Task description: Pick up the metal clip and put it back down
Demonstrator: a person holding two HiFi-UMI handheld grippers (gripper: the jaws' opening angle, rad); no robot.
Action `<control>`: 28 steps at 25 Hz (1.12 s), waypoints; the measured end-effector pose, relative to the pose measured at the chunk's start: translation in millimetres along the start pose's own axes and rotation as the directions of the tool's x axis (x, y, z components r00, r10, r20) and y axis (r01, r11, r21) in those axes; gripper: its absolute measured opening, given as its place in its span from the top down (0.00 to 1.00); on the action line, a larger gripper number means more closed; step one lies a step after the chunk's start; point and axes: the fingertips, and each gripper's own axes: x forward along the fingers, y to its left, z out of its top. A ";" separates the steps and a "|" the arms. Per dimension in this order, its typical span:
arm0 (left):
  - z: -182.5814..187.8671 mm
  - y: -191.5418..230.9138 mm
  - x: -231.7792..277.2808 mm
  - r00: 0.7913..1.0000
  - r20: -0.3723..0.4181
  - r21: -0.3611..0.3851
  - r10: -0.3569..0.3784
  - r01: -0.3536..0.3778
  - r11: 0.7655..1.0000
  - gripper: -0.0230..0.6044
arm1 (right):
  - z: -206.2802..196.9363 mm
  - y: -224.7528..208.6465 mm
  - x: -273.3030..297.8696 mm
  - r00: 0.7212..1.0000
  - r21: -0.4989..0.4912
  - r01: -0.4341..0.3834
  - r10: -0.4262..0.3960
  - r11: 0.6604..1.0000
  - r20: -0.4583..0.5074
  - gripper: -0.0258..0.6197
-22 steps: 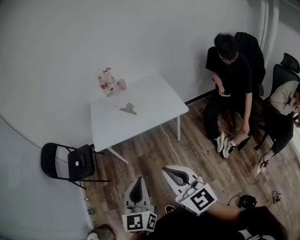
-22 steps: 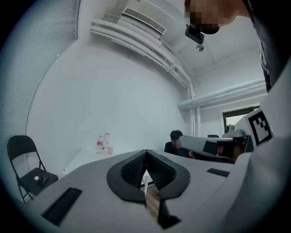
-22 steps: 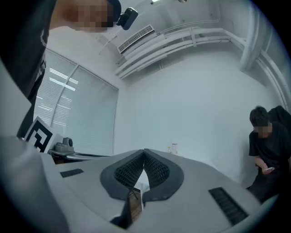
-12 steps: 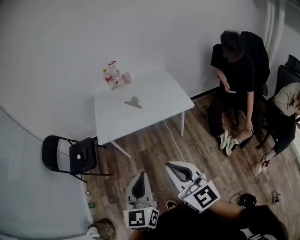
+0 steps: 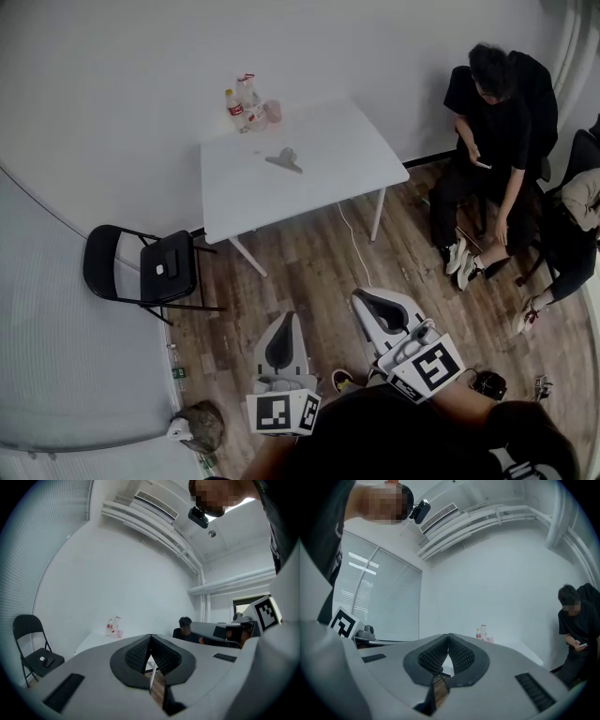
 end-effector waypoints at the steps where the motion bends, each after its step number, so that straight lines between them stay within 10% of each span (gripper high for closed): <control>1: -2.3 2.8 -3.6 1.000 -0.004 -0.004 0.003 -0.003 1.000 0.94 | -1.2 2.5 0.3 1.000 0.000 0.002 -0.002 1.000 -0.004 0.93; 28: -4.6 44.1 -38.2 1.000 0.010 -0.021 0.029 -0.029 0.999 0.94 | -7.5 30.9 15.4 0.999 -0.068 0.007 -0.010 0.998 -0.034 0.93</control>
